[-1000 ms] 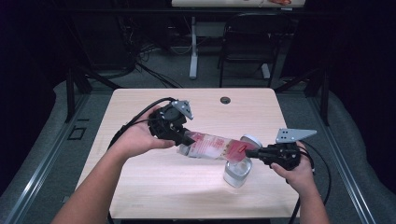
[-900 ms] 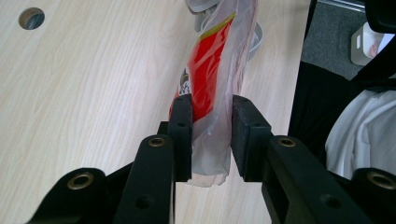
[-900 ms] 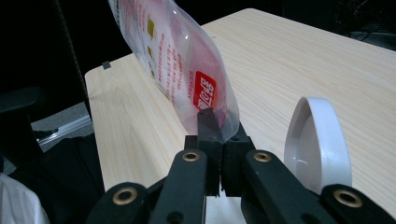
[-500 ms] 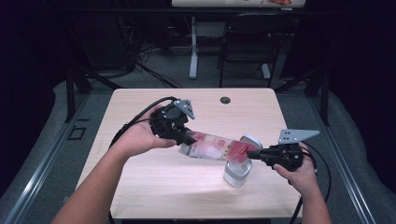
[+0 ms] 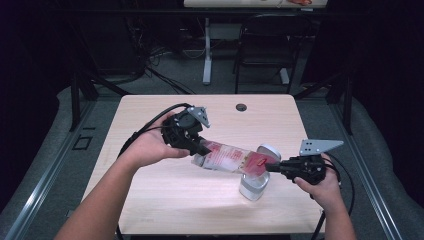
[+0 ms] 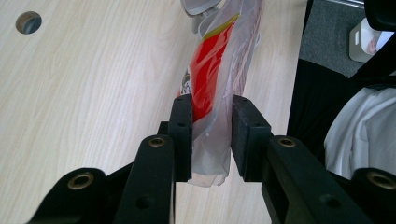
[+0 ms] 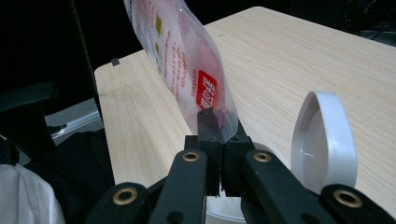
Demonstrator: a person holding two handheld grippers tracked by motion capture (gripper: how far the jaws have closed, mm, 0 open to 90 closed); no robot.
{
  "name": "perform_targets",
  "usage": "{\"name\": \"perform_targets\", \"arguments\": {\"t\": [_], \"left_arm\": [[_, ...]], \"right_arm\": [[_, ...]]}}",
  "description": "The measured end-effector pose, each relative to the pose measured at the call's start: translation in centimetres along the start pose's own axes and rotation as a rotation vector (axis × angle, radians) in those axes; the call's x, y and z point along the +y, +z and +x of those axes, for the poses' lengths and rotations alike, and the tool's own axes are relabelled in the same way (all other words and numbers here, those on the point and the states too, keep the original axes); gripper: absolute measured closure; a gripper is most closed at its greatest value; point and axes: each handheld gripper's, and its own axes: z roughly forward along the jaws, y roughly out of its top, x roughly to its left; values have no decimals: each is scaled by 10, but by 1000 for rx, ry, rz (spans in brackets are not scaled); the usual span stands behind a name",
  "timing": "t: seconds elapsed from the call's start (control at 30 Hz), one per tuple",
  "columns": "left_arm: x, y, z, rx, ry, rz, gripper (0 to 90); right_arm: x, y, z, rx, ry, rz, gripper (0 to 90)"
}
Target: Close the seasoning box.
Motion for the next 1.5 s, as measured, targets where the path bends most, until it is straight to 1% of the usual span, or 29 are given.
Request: {"name": "perform_targets", "arguments": {"t": [0.3,0.47,0.5,0.73,0.9,1.03,1.5], "left_arm": [[-1,-2,-1,-1,3,5,718],[0,-1,-1,2,-4,10,717],[0,-1,-1,3,1,10,717],[2,-2,-2,-1,1,13,716],[4,-2,-3,-1,4,11,716],[5,-2,-3,-1,3,11,715],[7,-3,-4,-4,9,10,715]], "right_arm": [[1,0,2,15,-10,5,892],[0,3,0,21,-3,16,892],[0,3,0,23,-1,15,893],[-1,3,-1,16,3,14,892],[-2,3,-4,20,9,12,892],[-3,3,-4,12,9,15,892],[-4,3,-6,13,19,10,891]]}}
